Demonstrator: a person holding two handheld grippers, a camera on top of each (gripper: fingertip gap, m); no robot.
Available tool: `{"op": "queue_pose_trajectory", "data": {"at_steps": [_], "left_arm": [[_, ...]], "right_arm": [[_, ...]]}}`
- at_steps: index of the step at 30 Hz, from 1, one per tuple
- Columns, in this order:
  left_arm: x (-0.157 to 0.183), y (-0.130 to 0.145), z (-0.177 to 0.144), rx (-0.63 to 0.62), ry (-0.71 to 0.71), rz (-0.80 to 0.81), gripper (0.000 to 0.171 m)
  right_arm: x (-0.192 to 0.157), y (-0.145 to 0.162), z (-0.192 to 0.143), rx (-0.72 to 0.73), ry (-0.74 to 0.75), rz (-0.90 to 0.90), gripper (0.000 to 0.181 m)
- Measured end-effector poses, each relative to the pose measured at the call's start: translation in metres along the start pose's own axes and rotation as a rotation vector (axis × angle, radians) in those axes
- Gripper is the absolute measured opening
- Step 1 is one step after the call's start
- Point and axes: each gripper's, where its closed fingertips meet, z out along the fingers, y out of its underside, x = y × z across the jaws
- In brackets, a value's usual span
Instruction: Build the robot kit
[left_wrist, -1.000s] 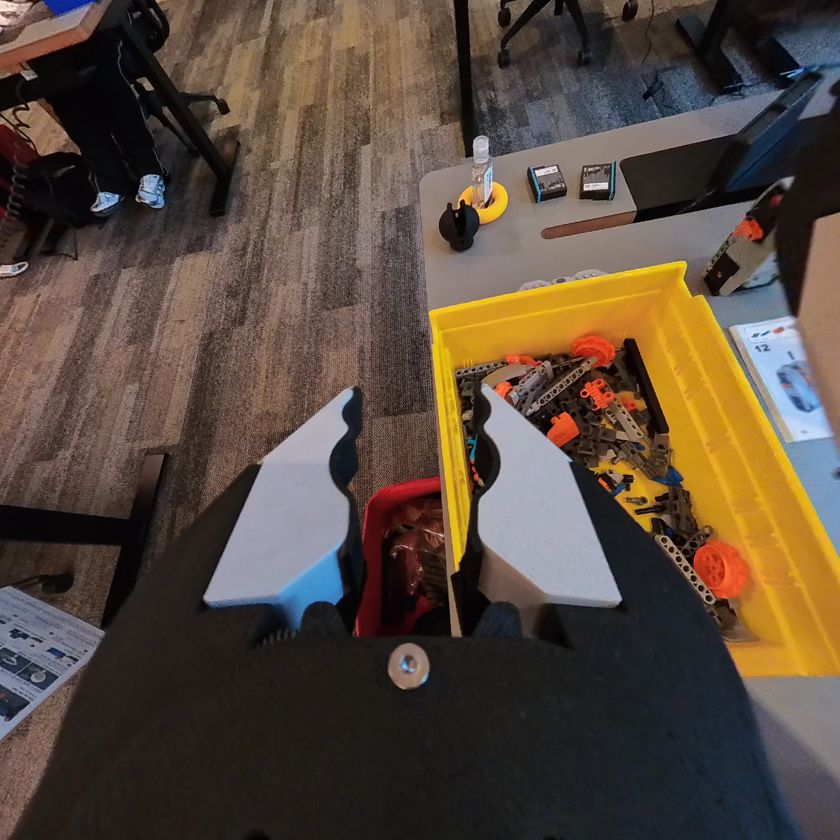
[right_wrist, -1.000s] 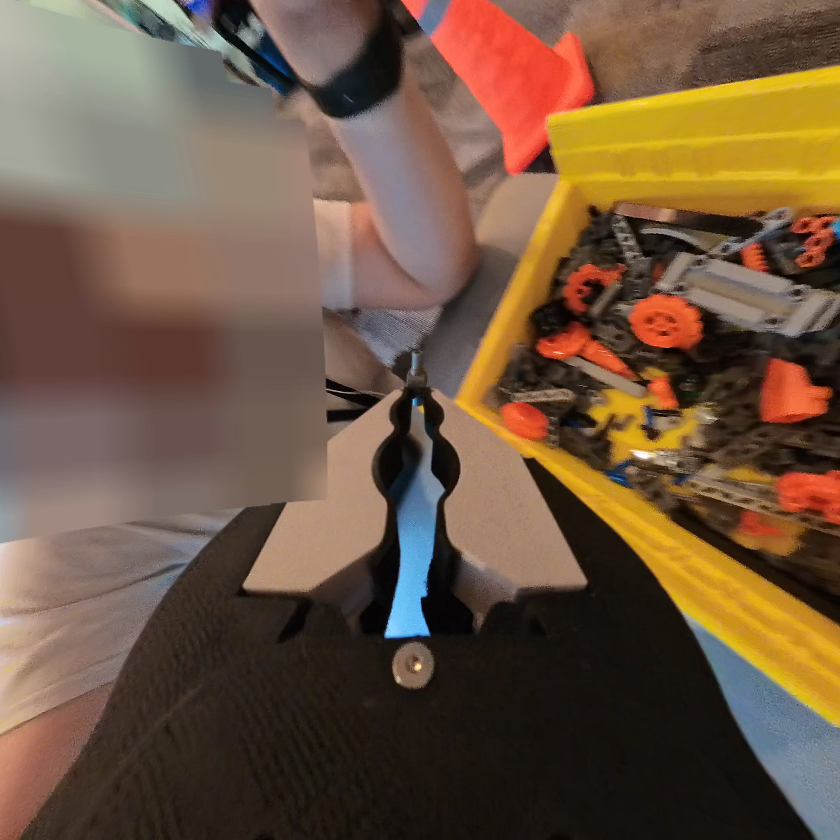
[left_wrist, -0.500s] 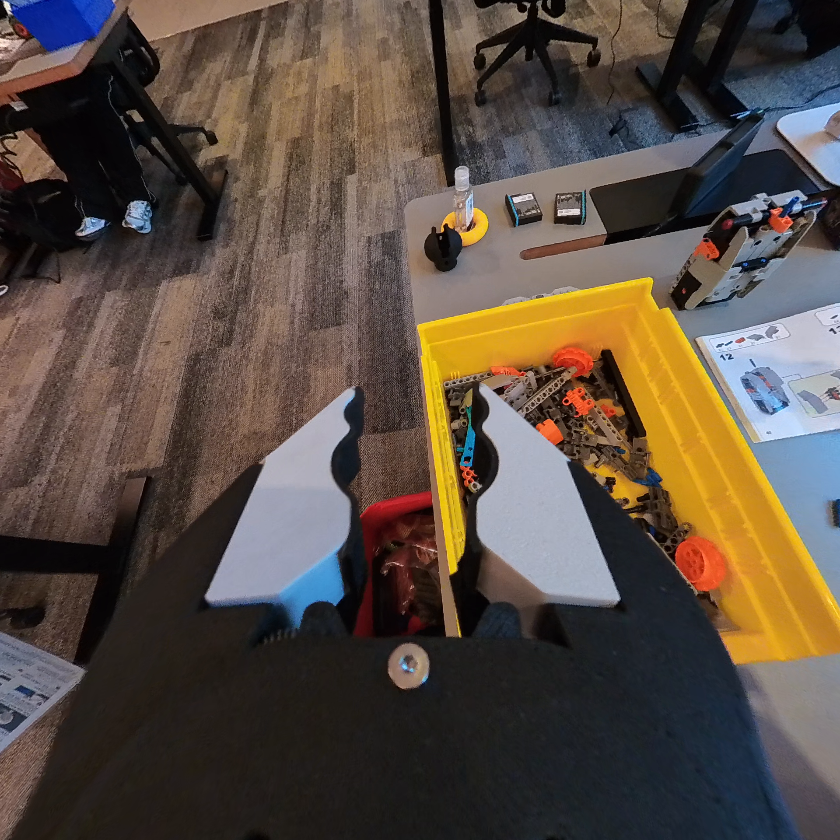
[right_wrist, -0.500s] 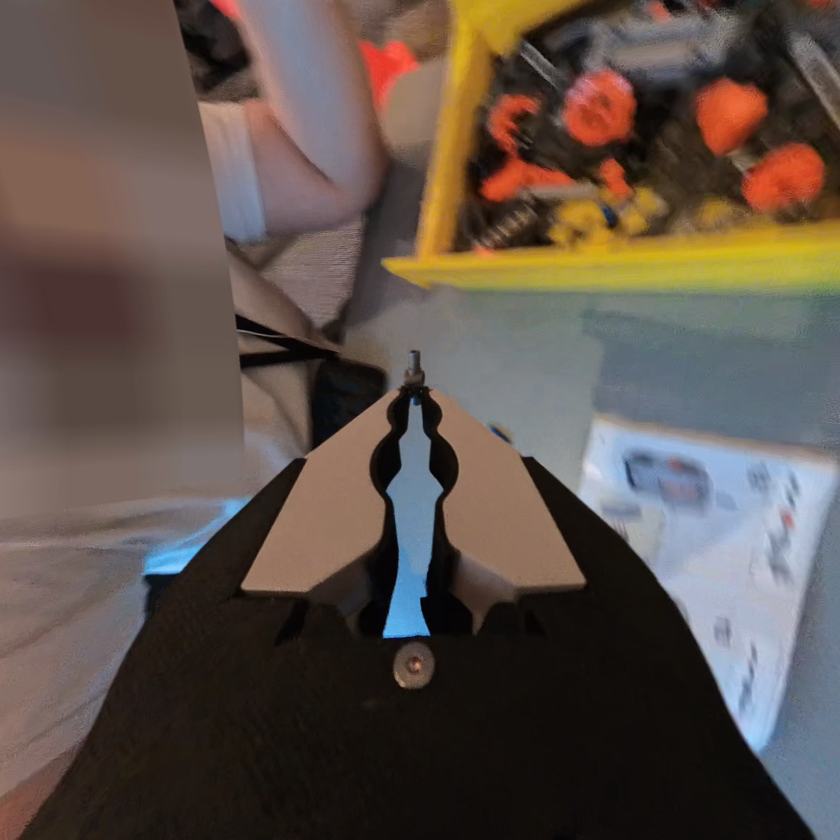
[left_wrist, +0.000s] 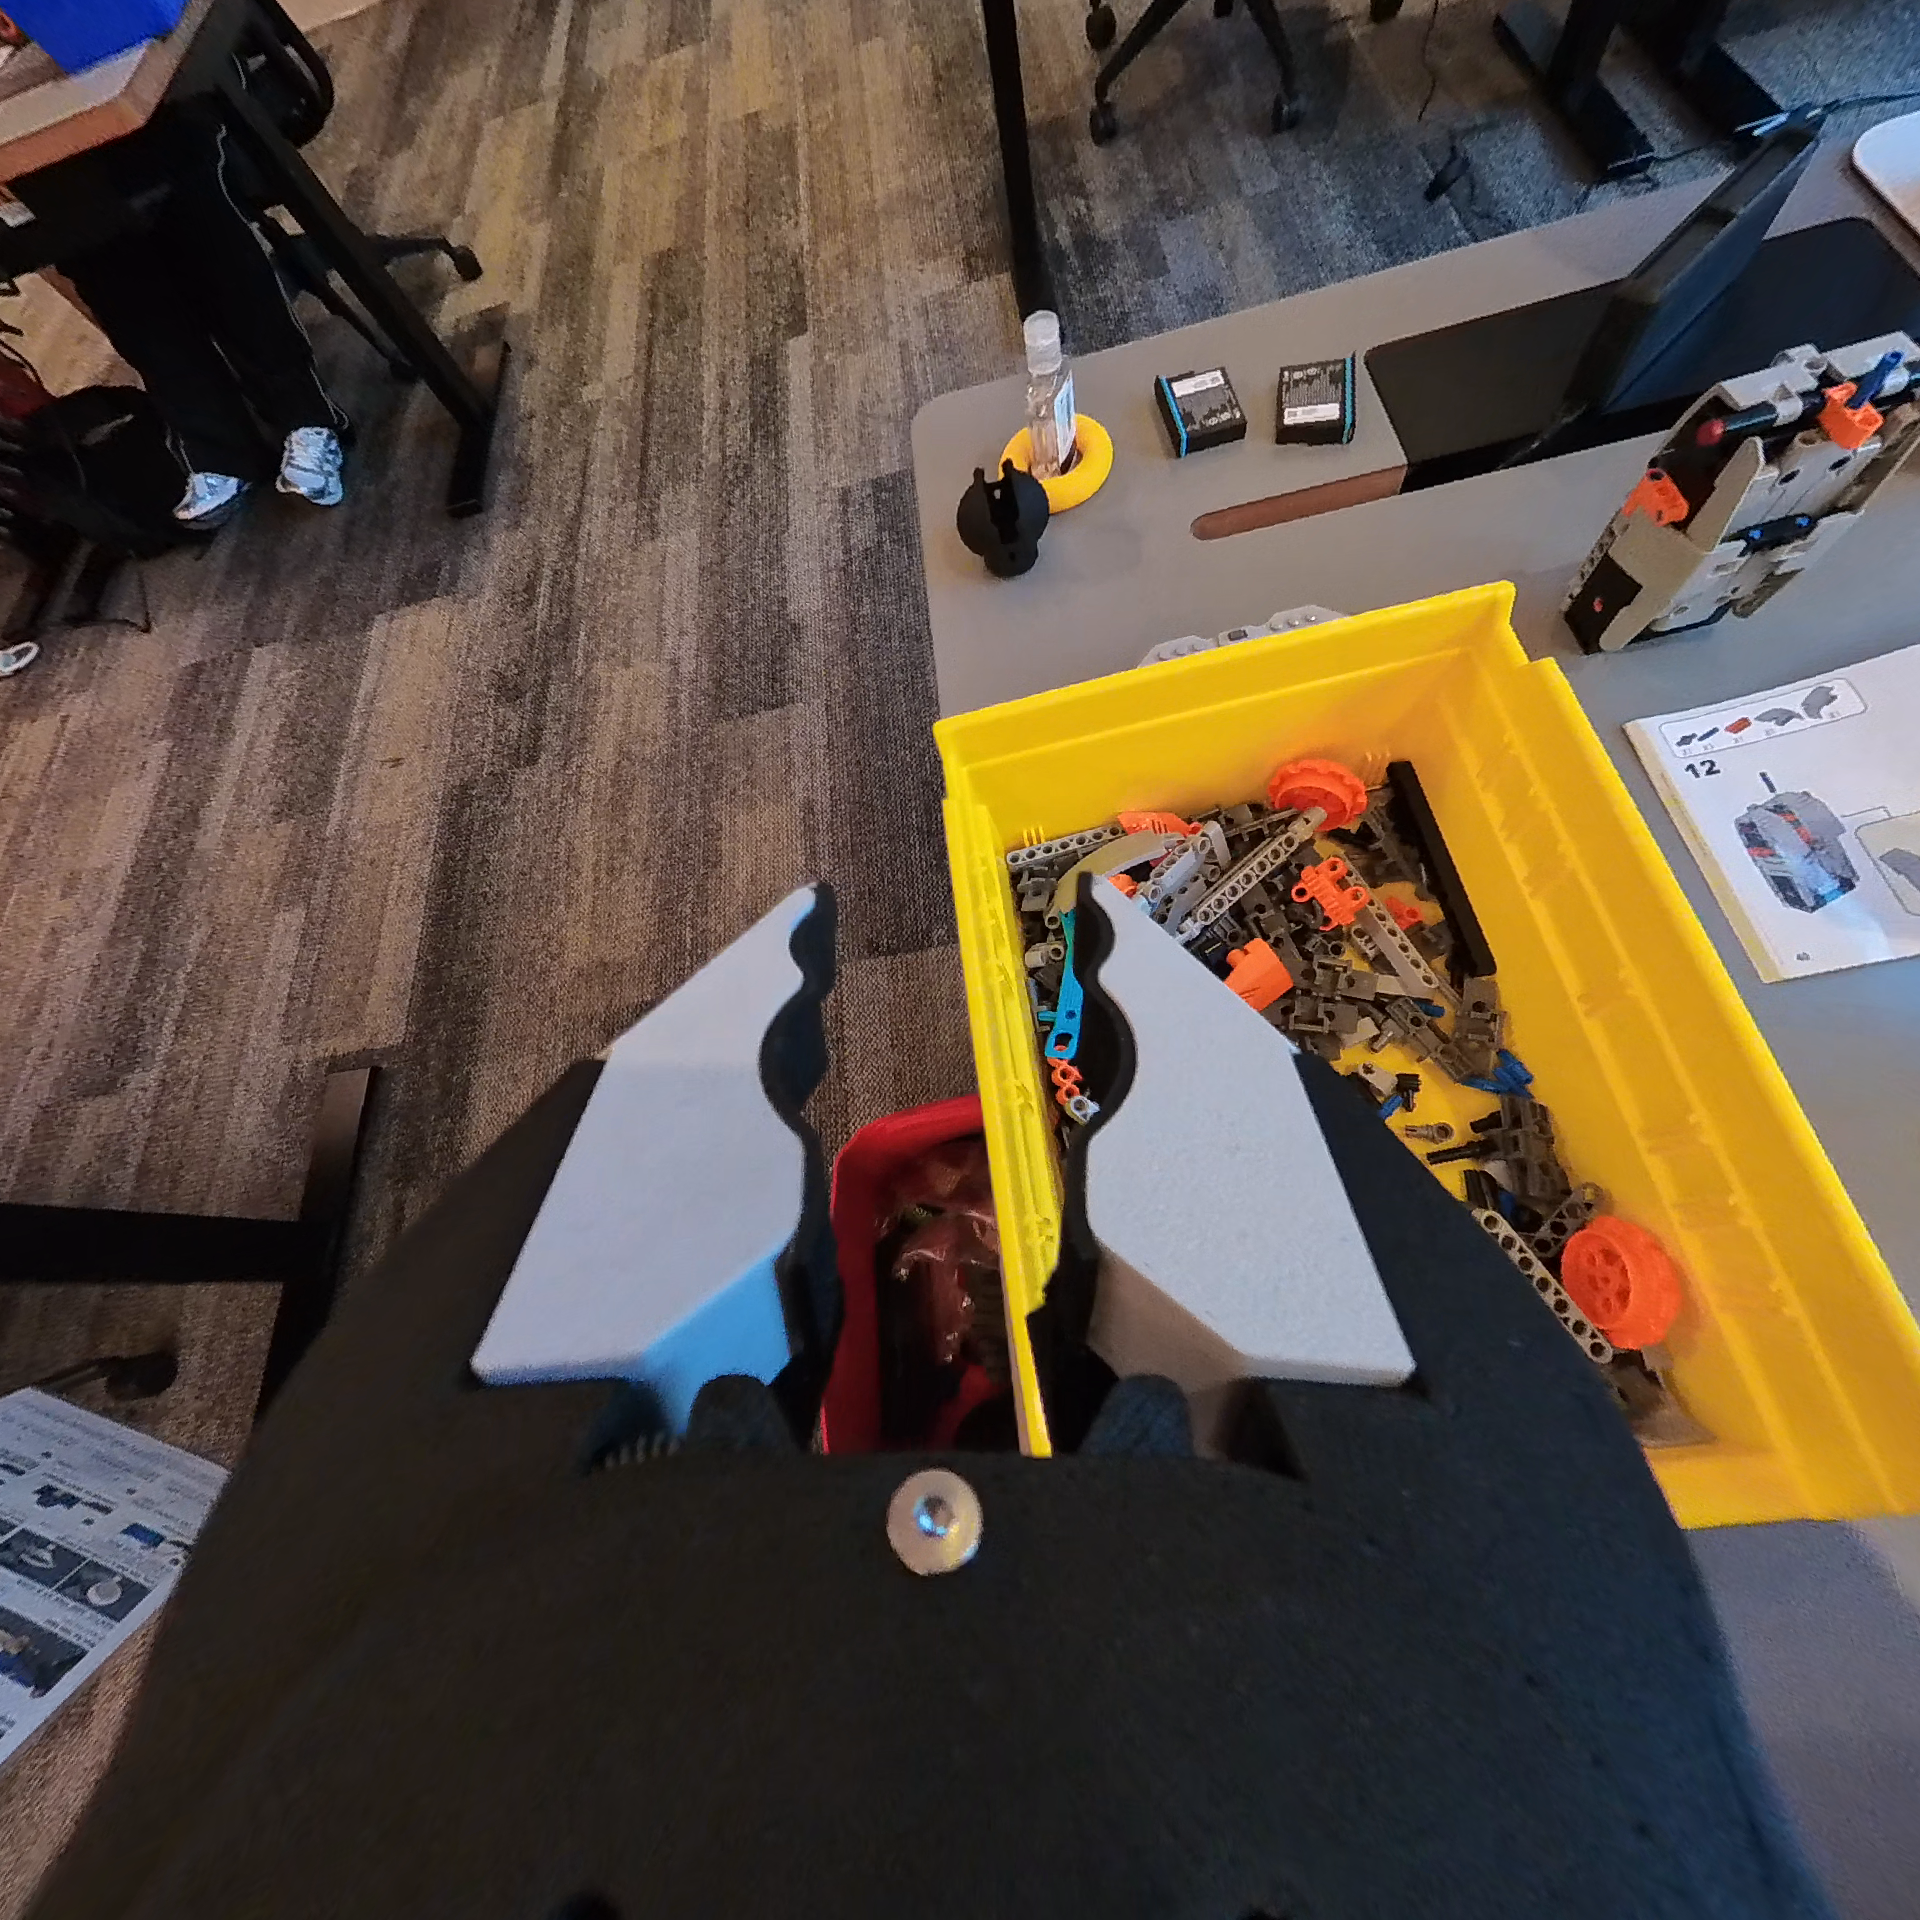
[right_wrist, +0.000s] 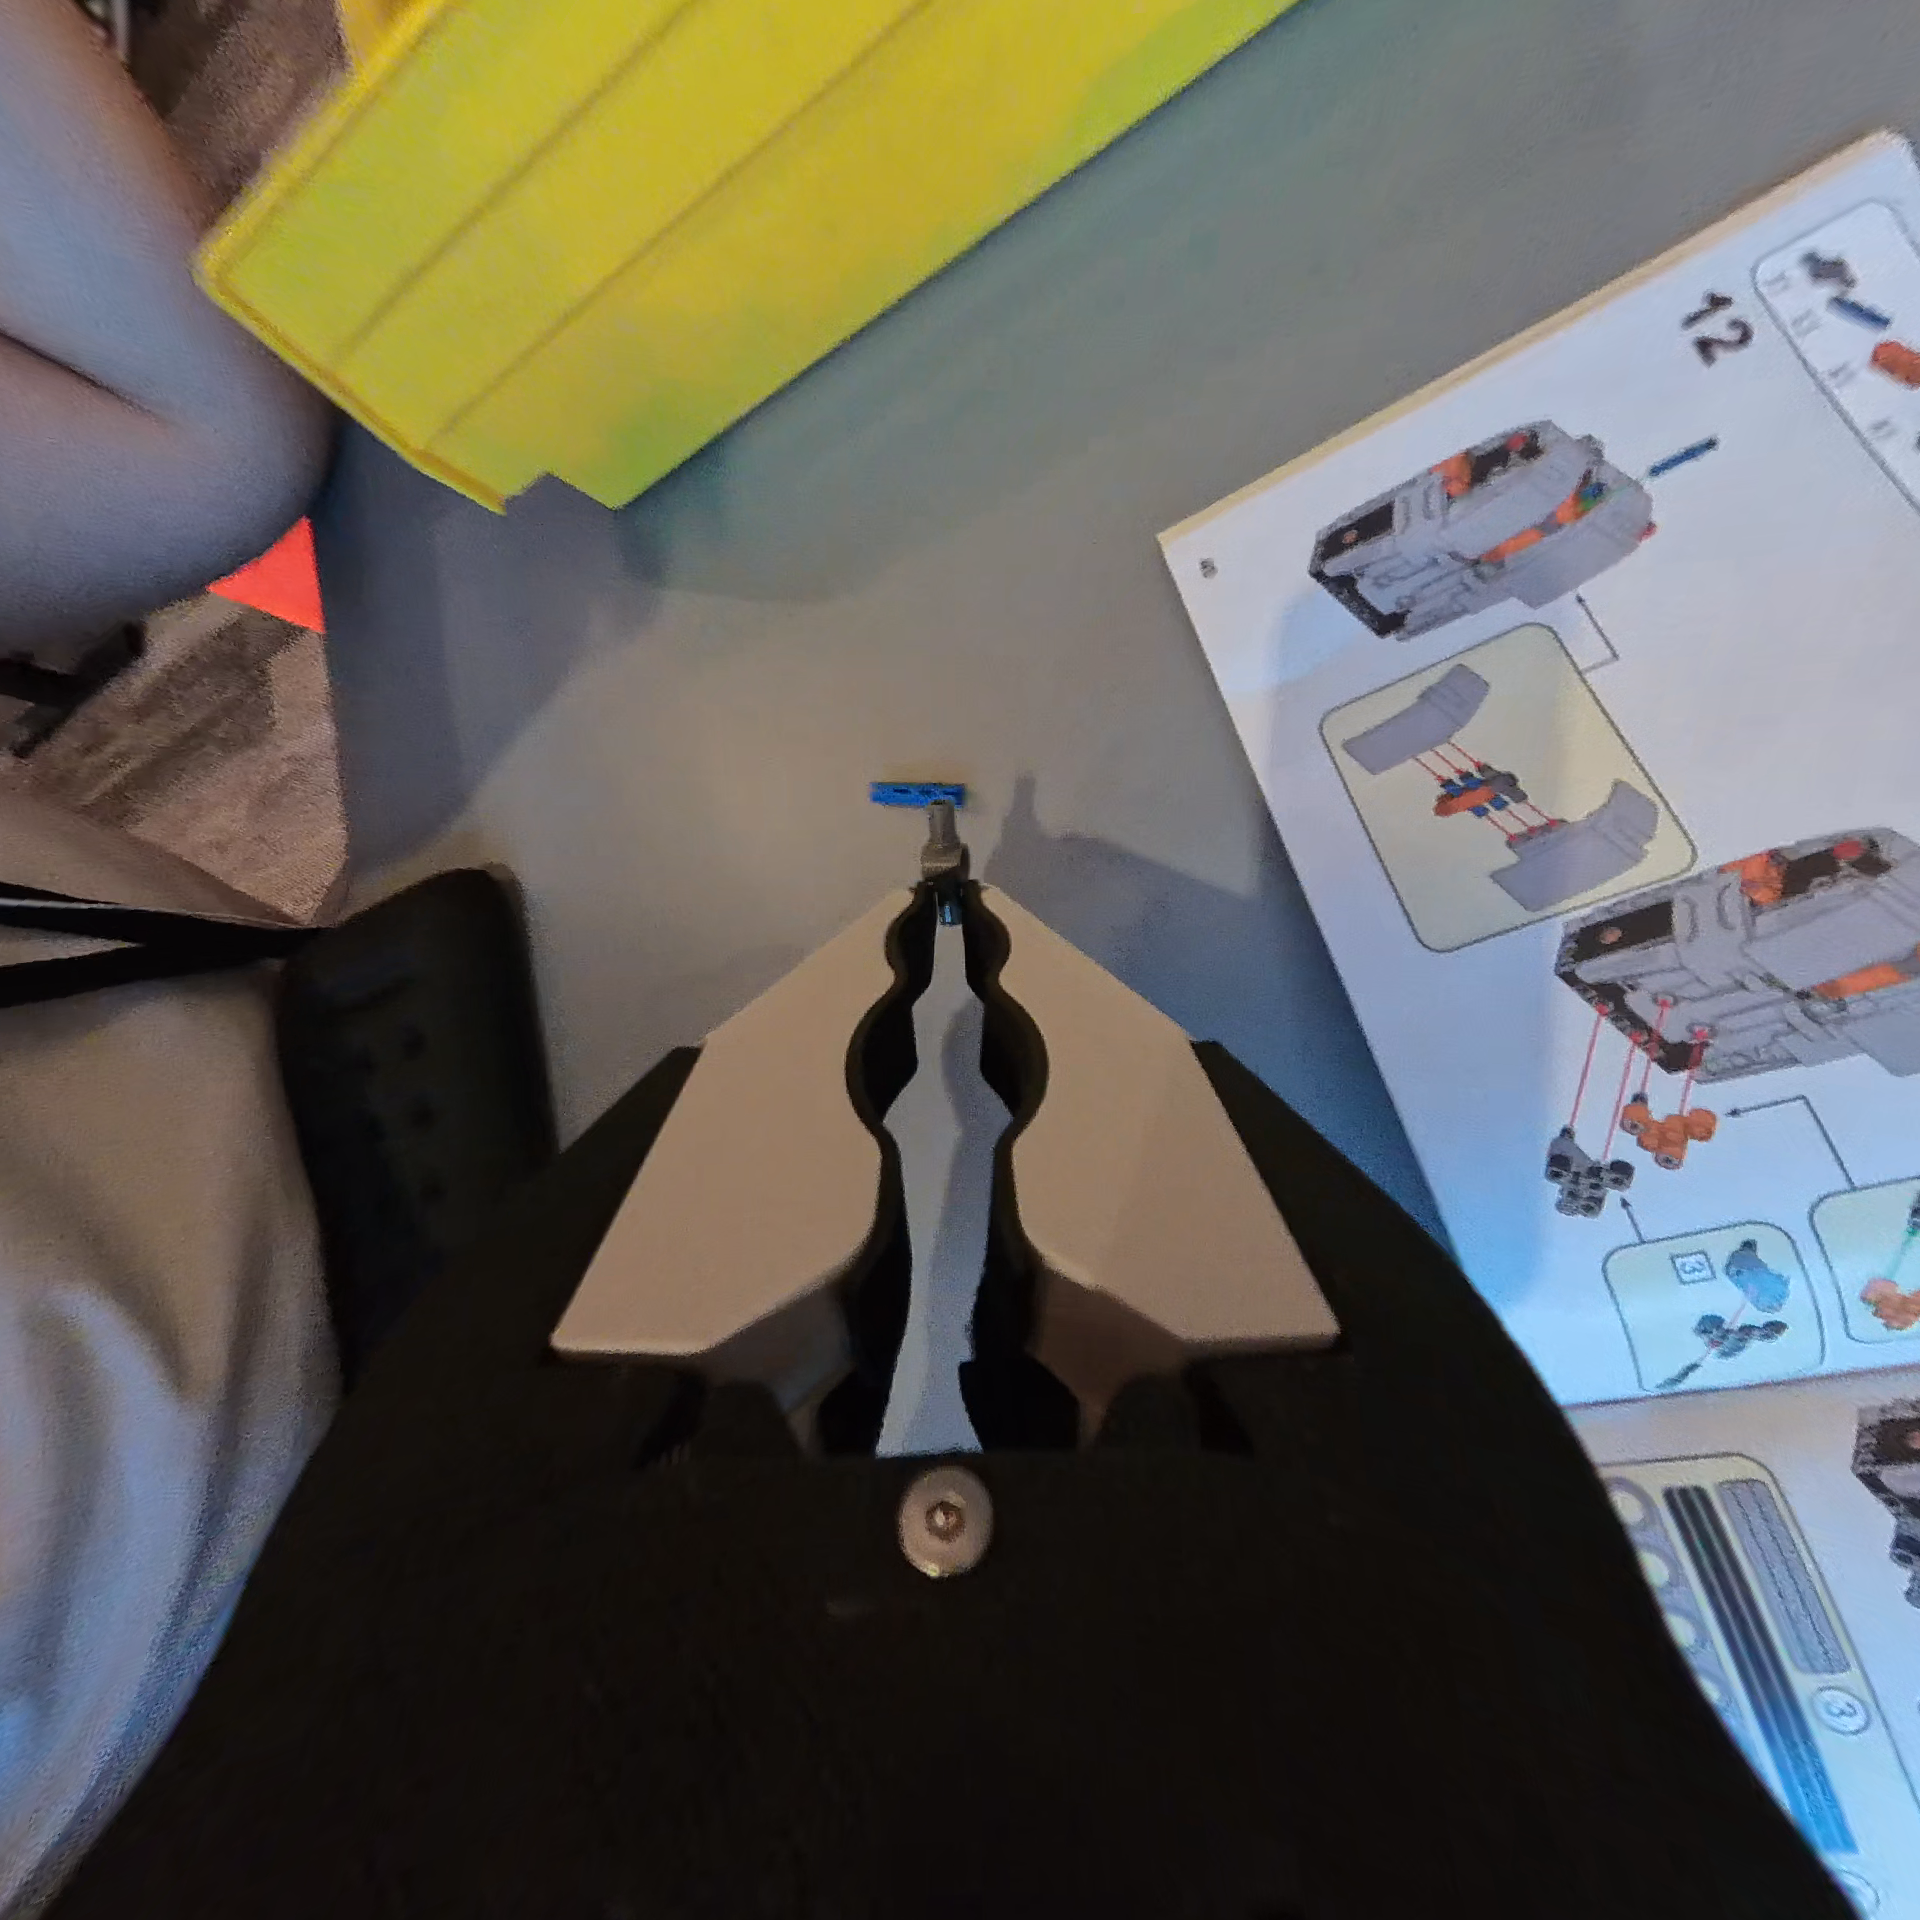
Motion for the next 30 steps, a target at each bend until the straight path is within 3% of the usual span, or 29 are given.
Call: {"op": "queue_pose_trajectory", "data": {"at_steps": [13, 18, 24, 27, 30], "left_arm": [[0.028, 0.01, 0.015, -0.092, 0.082, 0.111, 0.034], [0.023, 0.013, 0.014, -0.103, 0.064, 0.111, 0.034], [0.014, 0.005, 0.005, -0.04, 0.05, 0.068, 0.033], [0.012, 0.005, 0.002, -0.031, 0.049, 0.062, 0.033], [0.01, 0.005, 0.0, -0.023, 0.054, 0.055, 0.033]], "right_arm": [[0.01, 0.025, 0.017, -0.135, 0.034, -0.097, 0.005], [0.01, 0.017, 0.011, -0.104, 0.066, -0.154, 0.021], [0.0, -0.04, -0.014, 0.098, 0.167, -0.303, 0.014], [-0.023, -0.073, -0.013, 0.171, 0.12, -0.401, 0.012], [-0.043, -0.098, -0.001, 0.156, 0.067, -0.501, 0.011]]}}
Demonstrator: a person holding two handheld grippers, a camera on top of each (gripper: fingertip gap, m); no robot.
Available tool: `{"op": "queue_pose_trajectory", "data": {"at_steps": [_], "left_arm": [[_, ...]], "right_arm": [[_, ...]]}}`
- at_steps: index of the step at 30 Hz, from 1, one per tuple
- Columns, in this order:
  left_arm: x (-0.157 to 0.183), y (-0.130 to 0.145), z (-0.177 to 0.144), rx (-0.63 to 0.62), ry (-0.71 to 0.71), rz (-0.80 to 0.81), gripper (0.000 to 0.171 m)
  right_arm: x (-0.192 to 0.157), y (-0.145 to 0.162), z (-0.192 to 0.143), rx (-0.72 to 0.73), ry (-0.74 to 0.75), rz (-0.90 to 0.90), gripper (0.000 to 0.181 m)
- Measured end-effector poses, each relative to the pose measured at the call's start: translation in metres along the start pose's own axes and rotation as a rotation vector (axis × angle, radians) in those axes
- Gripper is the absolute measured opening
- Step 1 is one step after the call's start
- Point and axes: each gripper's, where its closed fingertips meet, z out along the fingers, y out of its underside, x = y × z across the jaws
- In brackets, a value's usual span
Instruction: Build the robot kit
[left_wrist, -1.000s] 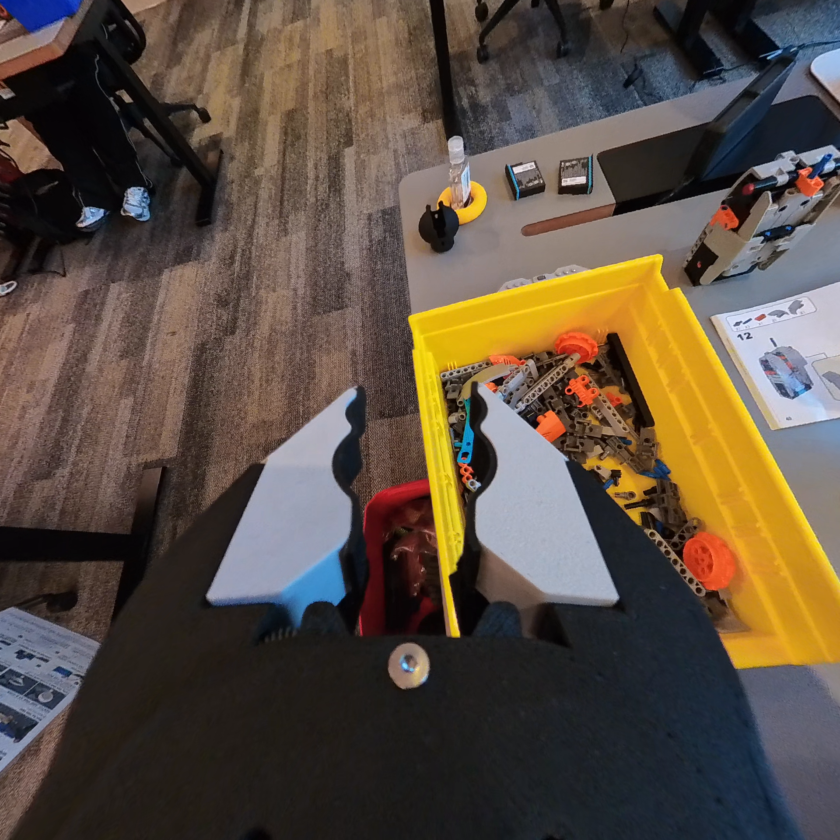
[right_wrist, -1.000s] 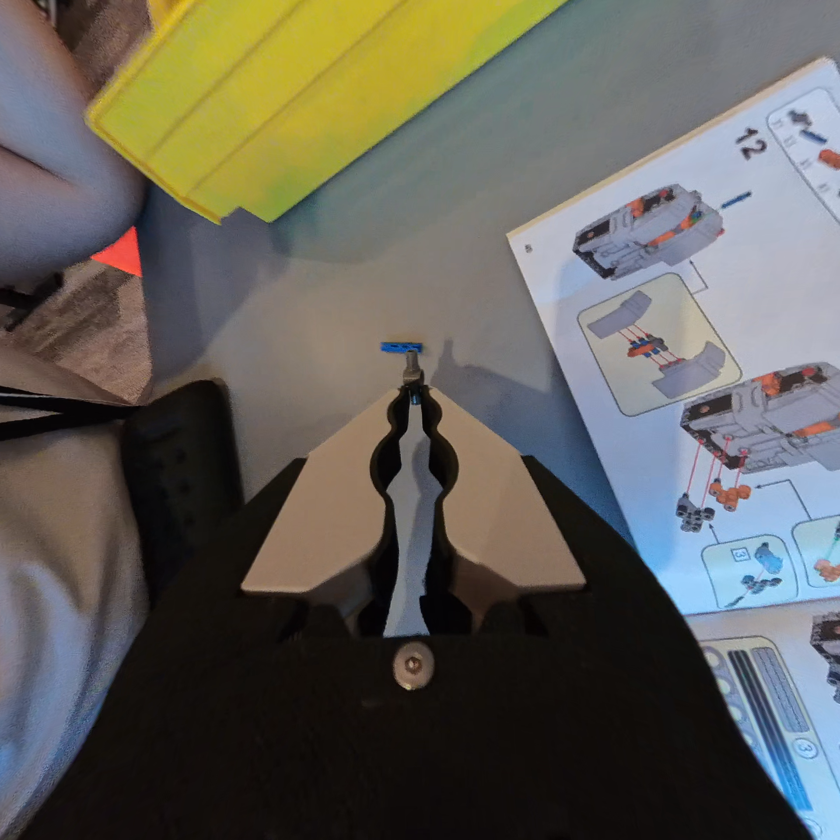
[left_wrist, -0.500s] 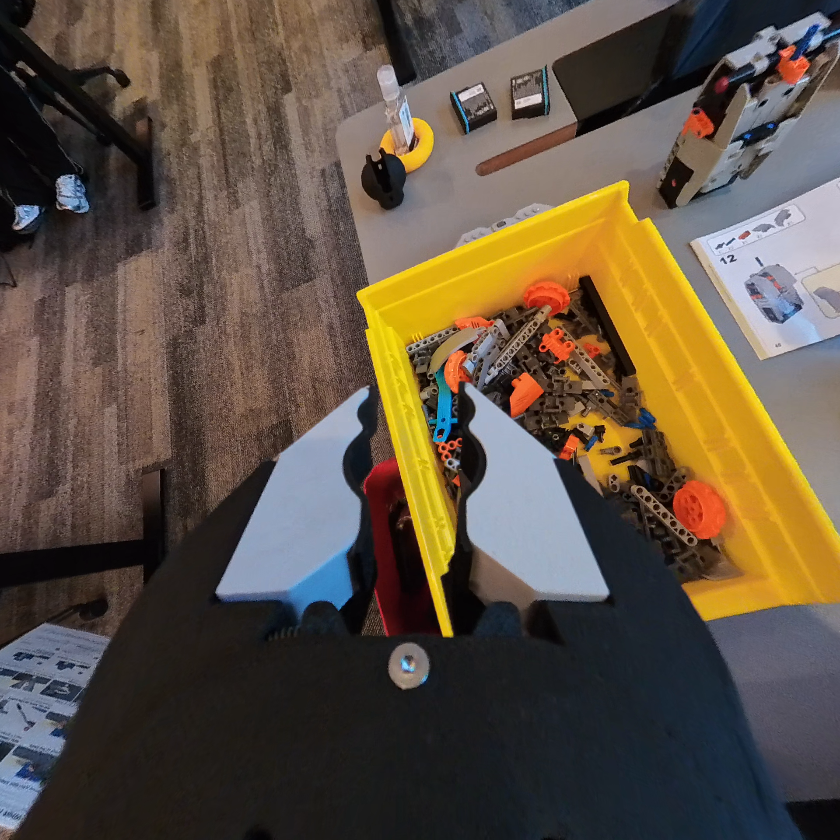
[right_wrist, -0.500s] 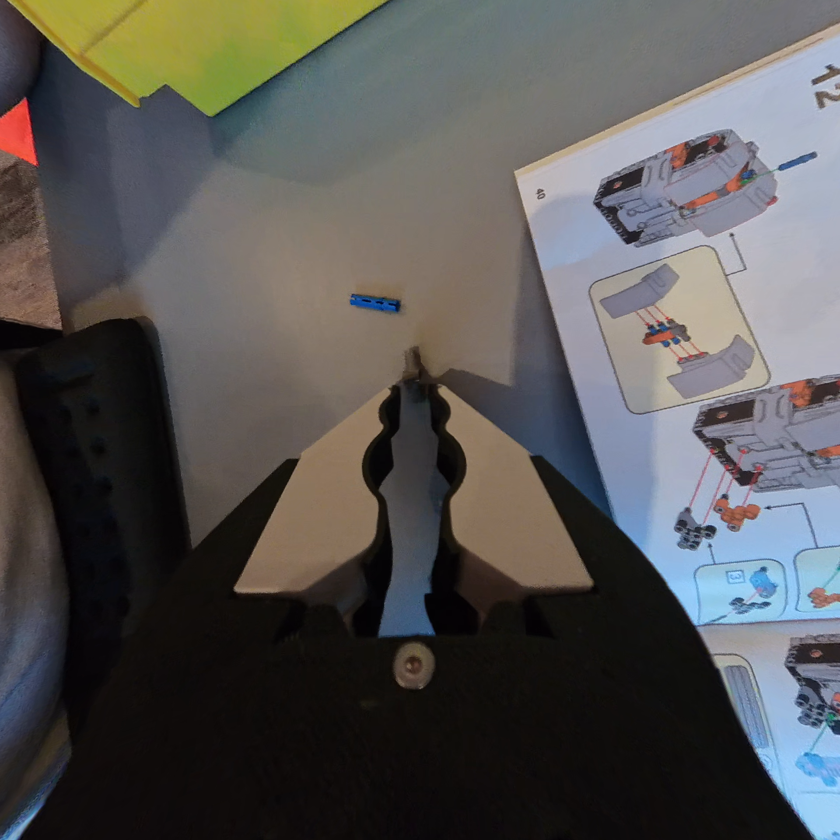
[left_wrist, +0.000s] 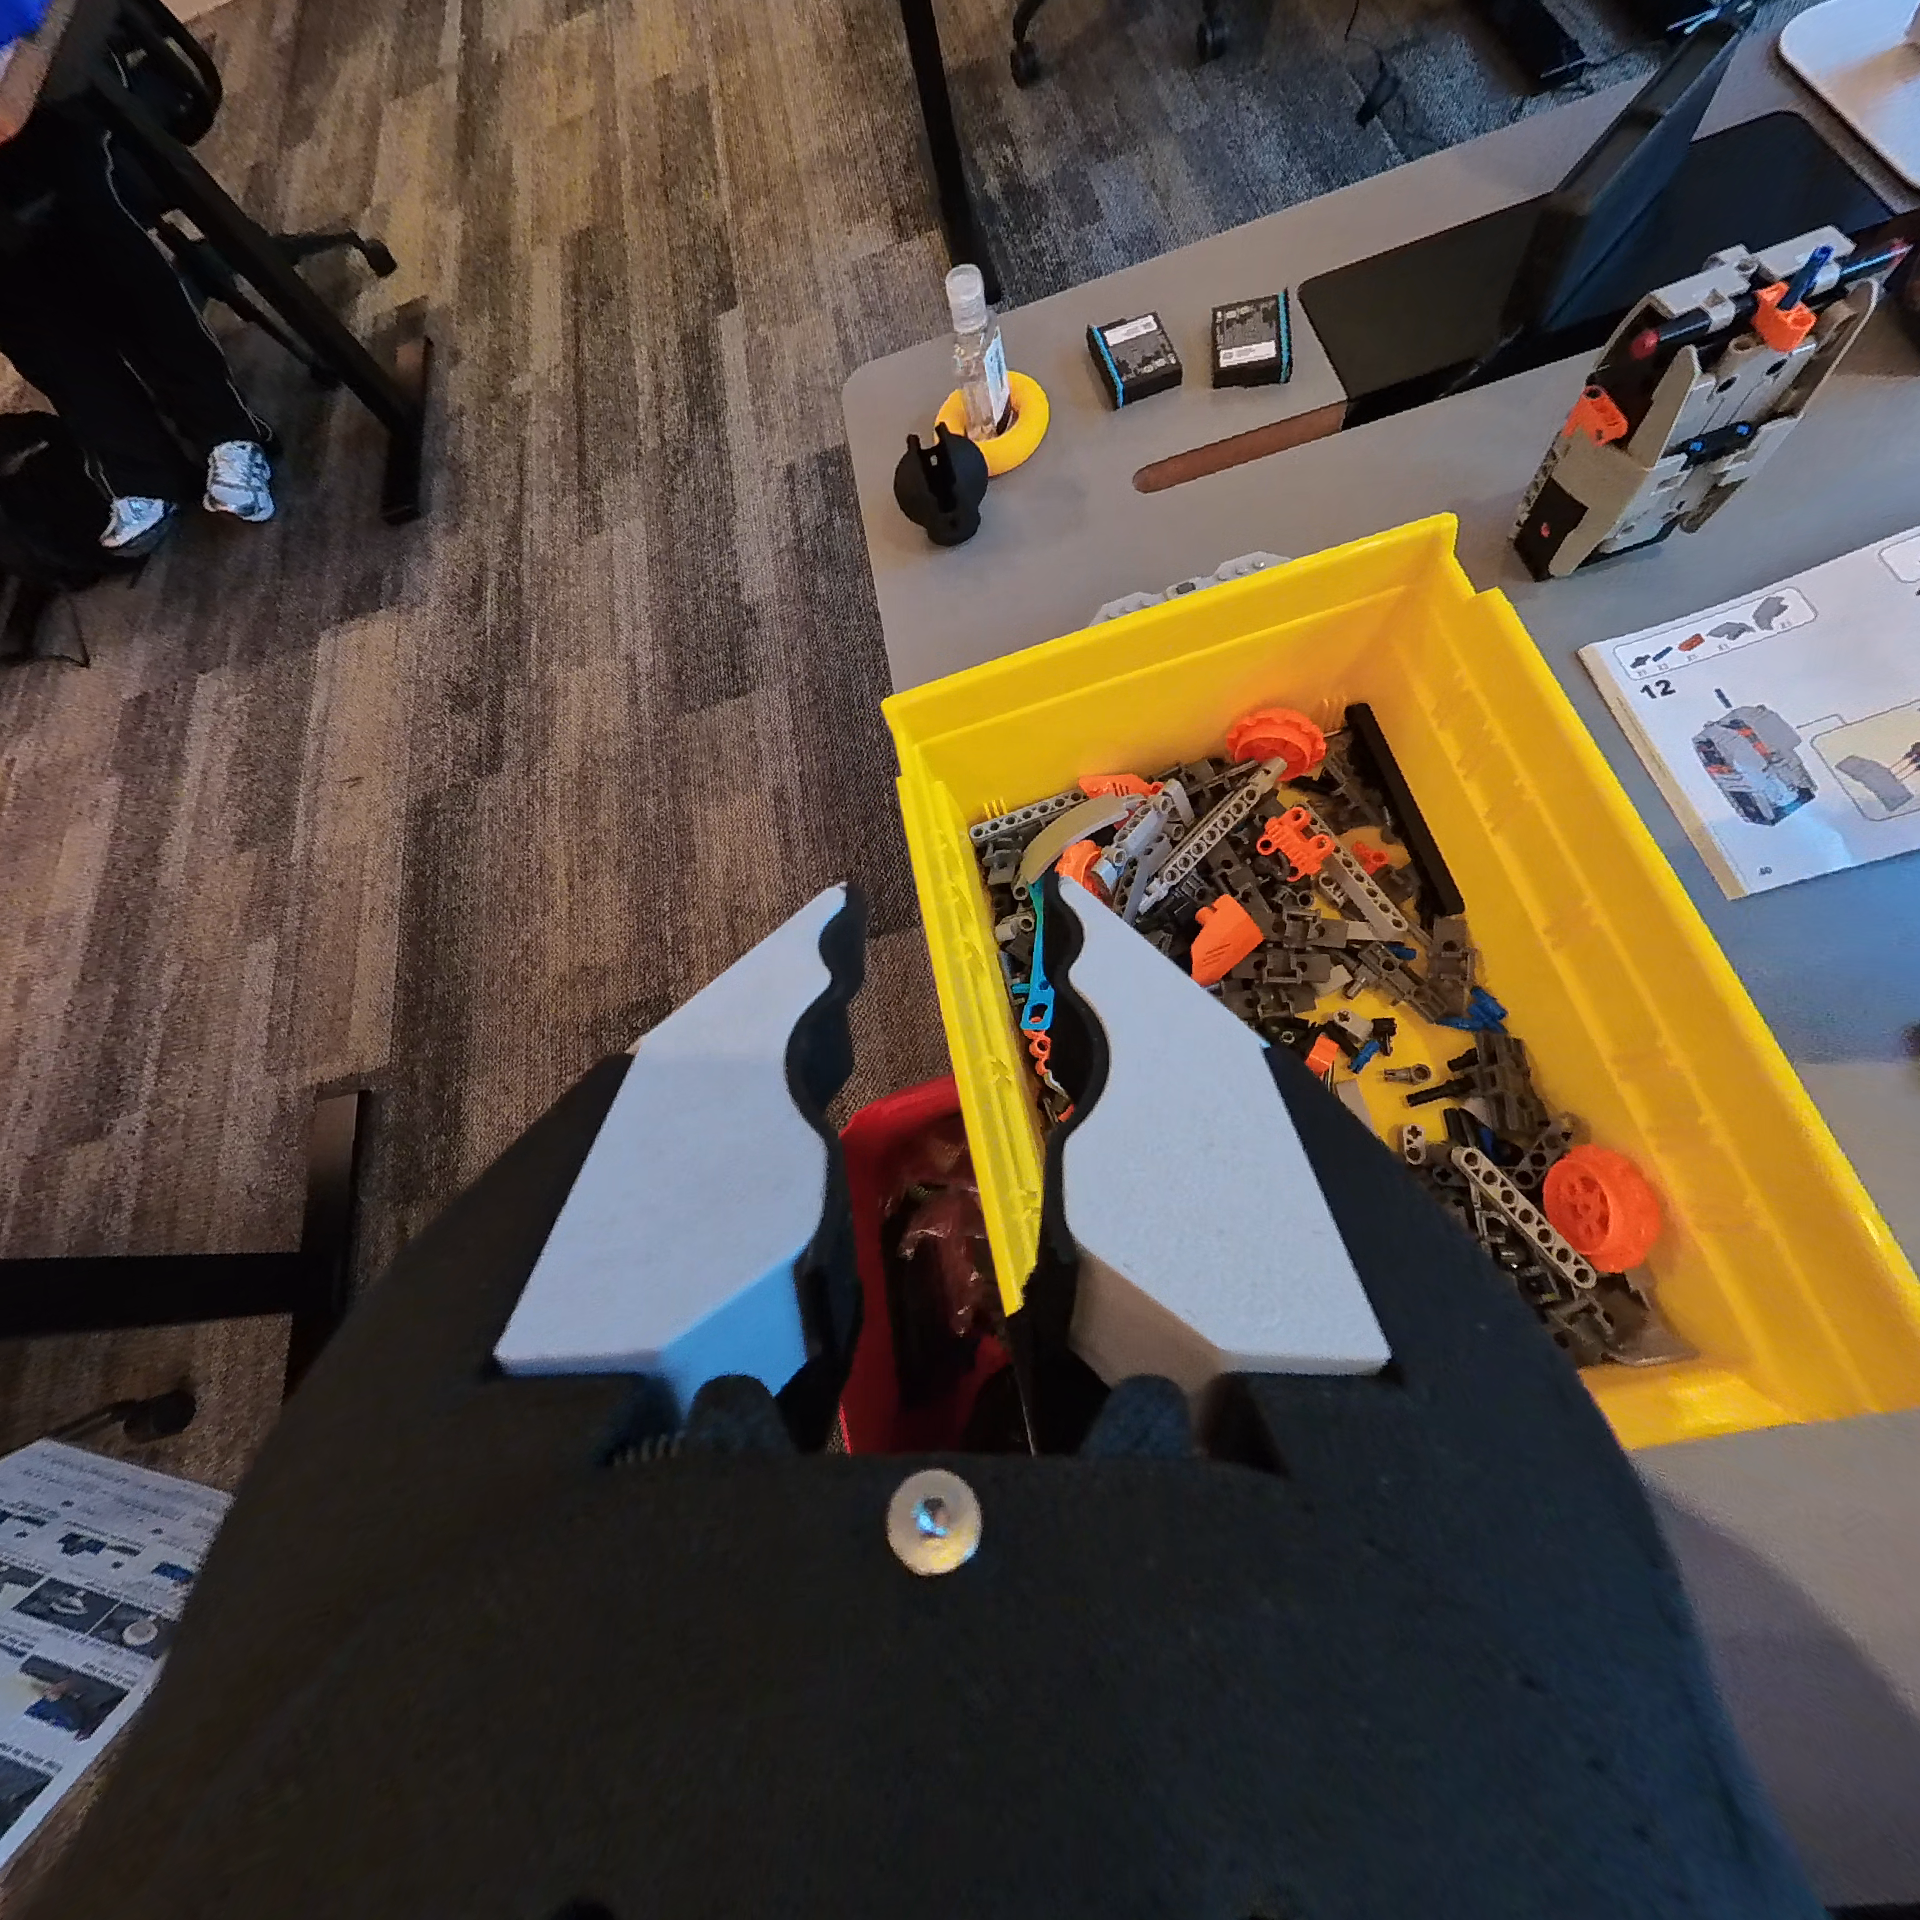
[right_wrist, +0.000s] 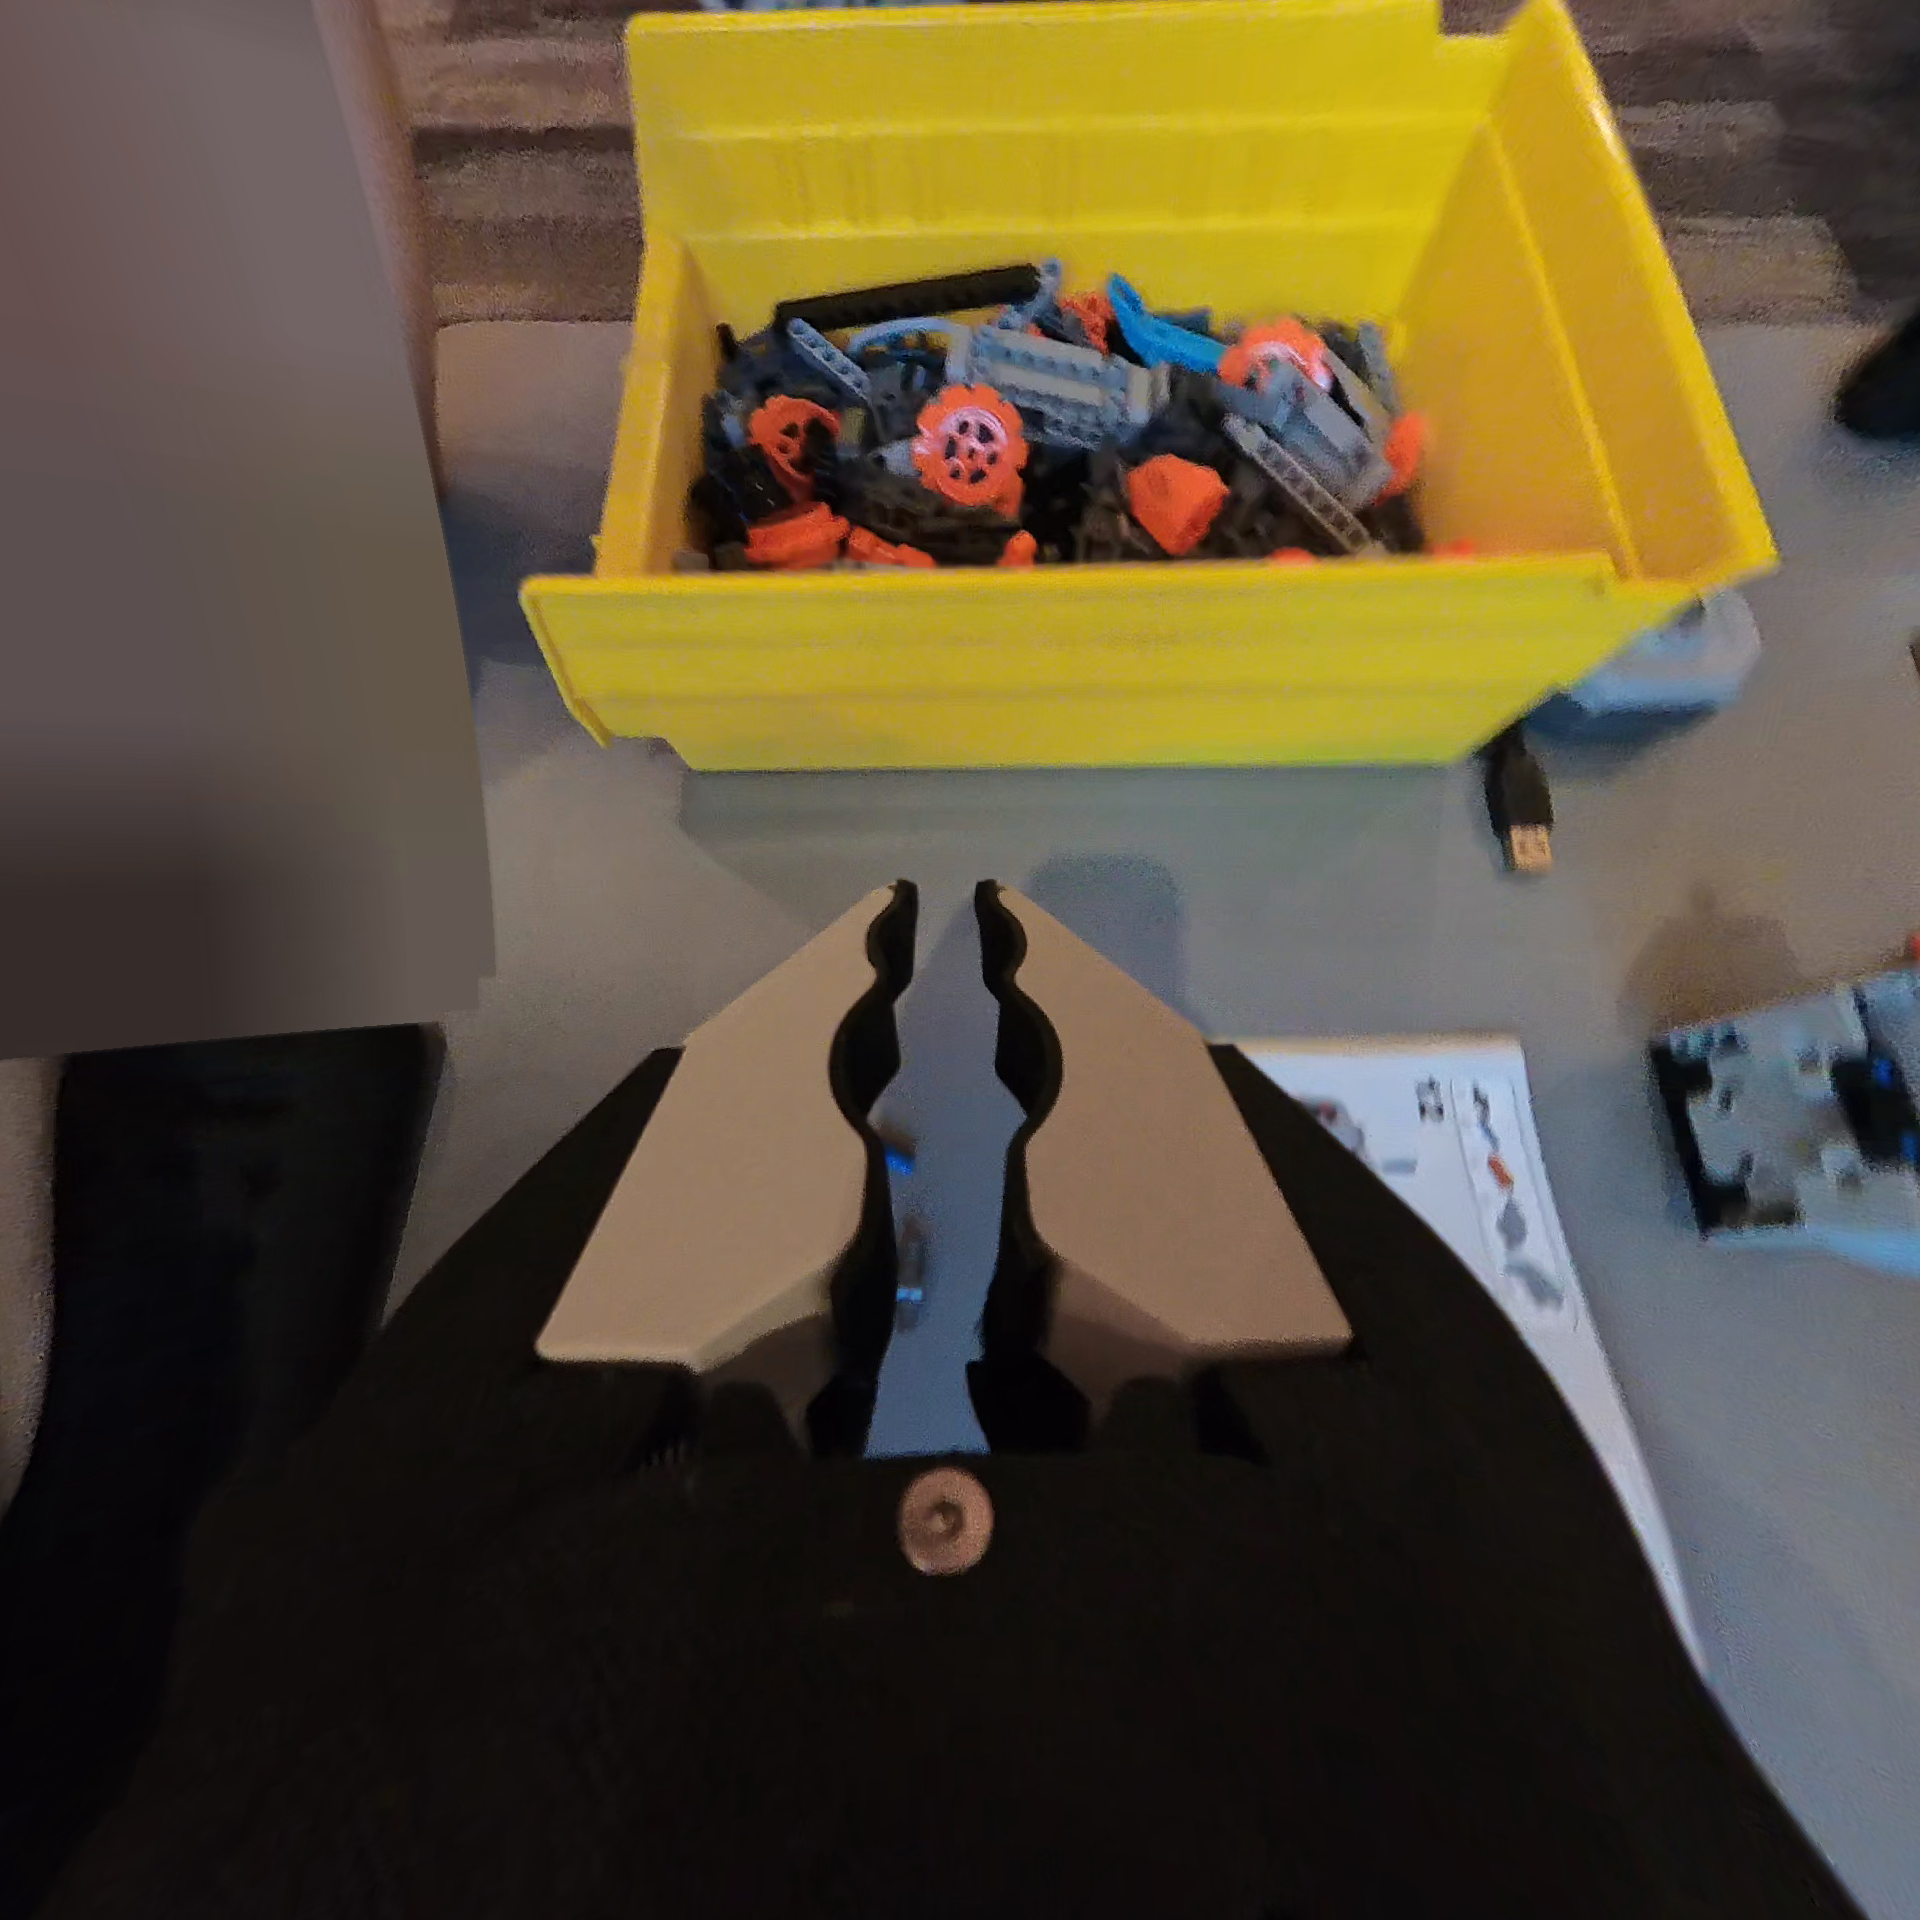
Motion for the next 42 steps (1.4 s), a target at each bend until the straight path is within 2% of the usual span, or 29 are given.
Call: {"op": "queue_pose_trajectory", "data": {"at_steps": [5, 11, 14, 18, 22, 27, 30, 32, 36, 40, 42], "left_arm": [[0.0, 0.002, -0.003, 0.004, 0.011, -0.001, 0.033], [0.004, 0.01, -0.005, -0.024, 0.047, 0.003, 0.034], [0.003, 0.018, -0.003, -0.061, 0.058, -0.009, 0.033], [-0.006, 0.02, -0.003, -0.074, 0.009, -0.028, 0.033], [-0.013, 0.014, -0.011, -0.026, -0.019, -0.052, 0.031], [-0.035, 0.015, -0.017, -0.005, -0.11, -0.118, 0.03], [-0.042, 0.02, -0.018, -0.015, -0.129, -0.138, 0.03], [-0.045, 0.022, -0.018, -0.02, -0.138, -0.144, 0.03], [-0.049, 0.024, -0.02, -0.015, -0.144, -0.159, 0.03], [-0.06, 0.033, -0.021, -0.043, -0.187, -0.192, 0.03], [-0.06, 0.035, -0.02, -0.055, -0.183, -0.196, 0.03]], "right_arm": [[0.003, -0.045, 0.029, -0.076, -0.078, -0.194, 0.011], [-0.002, -0.08, 0.045, -0.074, -0.107, -0.289, 0.011], [-0.012, -0.083, 0.053, -0.055, -0.132, -0.299, 0.011], [-0.034, -0.085, 0.072, -0.017, -0.243, -0.295, 0.012], [-0.052, -0.098, 0.096, -0.029, -0.368, -0.46, 0.026], [-0.073, -0.097, 0.146, -0.134, -0.545, -0.612, 0.026], [-0.065, -0.095, 0.186, -0.22, -0.501, -0.634, 0.027], [-0.068, -0.1, 0.202, -0.221, -0.503, -0.598, 0.027], [-0.069, -0.097, 0.223, -0.253, -0.456, -0.531, 0.028], [-0.08, -0.08, 0.232, -0.293, -0.495, -0.507, 0.034], [-0.081, -0.077, 0.232, -0.29, -0.499, -0.525, 0.028]]}}
